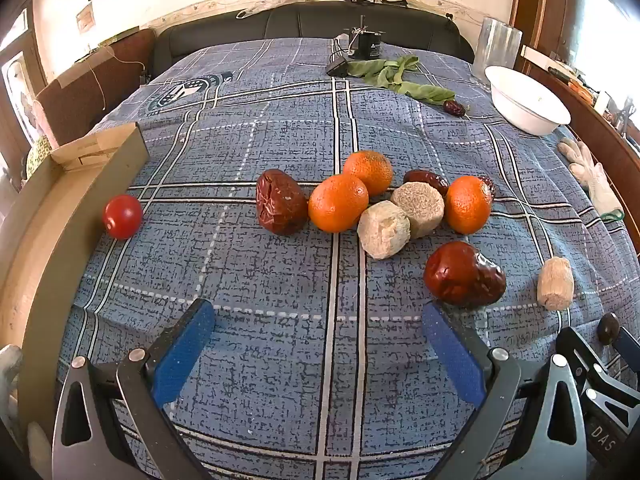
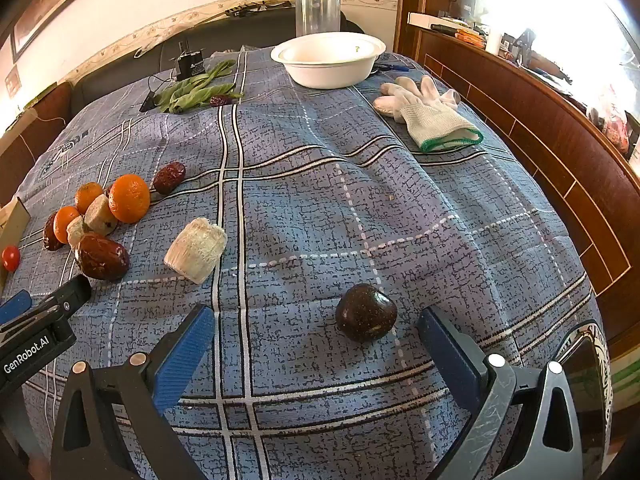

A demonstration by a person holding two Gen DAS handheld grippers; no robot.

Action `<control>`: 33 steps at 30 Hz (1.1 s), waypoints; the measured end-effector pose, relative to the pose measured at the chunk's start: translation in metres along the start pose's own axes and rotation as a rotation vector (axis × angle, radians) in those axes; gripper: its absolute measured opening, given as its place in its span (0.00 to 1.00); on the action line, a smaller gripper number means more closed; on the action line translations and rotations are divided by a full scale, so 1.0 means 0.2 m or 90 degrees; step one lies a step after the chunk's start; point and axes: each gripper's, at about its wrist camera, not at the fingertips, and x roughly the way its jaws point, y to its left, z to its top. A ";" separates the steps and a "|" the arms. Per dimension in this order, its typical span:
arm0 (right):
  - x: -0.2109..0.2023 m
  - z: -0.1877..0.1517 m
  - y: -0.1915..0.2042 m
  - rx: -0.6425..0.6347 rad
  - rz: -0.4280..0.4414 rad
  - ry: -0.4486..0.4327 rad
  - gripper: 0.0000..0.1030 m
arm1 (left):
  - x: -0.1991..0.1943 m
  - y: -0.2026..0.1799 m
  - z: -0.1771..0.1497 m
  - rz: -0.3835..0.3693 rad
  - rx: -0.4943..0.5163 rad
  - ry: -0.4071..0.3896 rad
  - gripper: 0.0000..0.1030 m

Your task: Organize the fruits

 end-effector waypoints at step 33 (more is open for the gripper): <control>0.01 0.02 0.00 -0.004 0.013 0.032 1.00 | 0.00 0.02 0.00 -0.048 0.071 0.036 1.00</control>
